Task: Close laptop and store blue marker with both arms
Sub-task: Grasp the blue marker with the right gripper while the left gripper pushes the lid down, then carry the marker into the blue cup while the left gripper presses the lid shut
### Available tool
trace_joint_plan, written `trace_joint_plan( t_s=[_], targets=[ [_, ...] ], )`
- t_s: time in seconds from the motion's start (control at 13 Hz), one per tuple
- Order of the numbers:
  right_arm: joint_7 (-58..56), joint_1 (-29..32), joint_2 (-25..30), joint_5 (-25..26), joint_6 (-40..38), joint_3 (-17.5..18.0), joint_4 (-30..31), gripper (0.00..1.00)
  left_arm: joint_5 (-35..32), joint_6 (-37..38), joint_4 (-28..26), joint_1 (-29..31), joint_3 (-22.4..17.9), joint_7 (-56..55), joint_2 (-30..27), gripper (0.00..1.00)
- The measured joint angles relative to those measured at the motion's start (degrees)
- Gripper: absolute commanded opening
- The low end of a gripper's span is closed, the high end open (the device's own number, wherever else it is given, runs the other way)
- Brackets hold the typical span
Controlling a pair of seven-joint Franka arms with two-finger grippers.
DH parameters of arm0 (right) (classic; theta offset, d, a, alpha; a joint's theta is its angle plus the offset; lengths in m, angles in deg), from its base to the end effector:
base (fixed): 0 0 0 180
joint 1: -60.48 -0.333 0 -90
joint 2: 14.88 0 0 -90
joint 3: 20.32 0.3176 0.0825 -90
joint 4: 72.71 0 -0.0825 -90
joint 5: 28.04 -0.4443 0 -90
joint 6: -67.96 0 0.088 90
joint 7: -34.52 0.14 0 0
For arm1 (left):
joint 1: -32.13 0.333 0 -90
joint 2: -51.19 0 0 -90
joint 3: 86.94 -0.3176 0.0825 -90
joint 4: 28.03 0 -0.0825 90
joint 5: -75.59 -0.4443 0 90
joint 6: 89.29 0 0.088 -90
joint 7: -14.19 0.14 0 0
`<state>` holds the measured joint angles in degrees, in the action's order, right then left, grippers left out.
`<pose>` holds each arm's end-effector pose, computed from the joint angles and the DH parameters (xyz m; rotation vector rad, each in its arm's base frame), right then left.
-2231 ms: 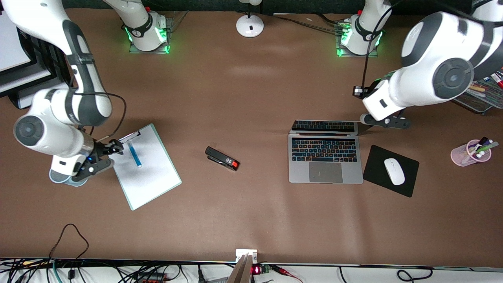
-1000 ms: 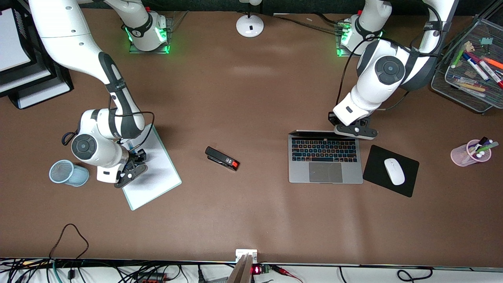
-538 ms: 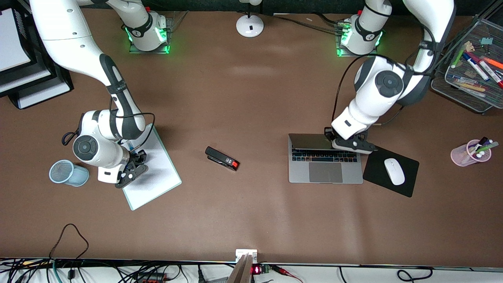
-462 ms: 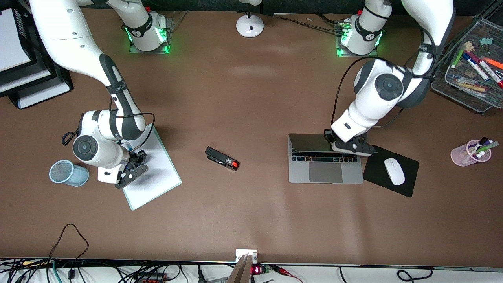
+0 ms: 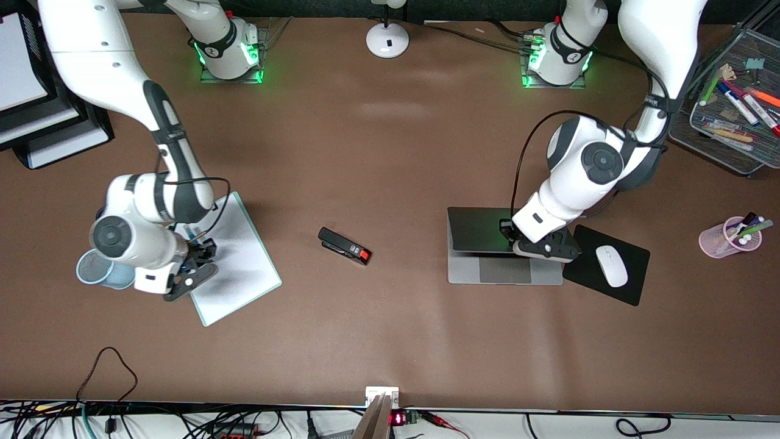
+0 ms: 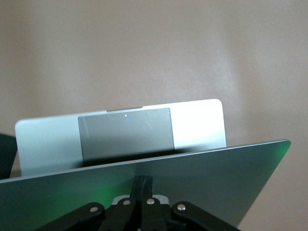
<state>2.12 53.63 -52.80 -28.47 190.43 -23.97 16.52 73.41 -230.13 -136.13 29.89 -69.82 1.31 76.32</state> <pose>0.7392 0.0460 0.1844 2.9732 0.9670 -0.1349 0.6602 -0.2255 0.2269 2.9967 -0.1567 0.1804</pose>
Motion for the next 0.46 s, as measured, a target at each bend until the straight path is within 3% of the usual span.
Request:
trace_joint_plan(
  t_s=[0.46],
  targets=[
    [-16.26, 5.98, 6.03, -9.10, -7.71, -0.29, -4.58, 0.00, -1.23, -6.89, 2.00, 0.00, 0.00, 0.01, 8.12, 0.00]
  ],
)
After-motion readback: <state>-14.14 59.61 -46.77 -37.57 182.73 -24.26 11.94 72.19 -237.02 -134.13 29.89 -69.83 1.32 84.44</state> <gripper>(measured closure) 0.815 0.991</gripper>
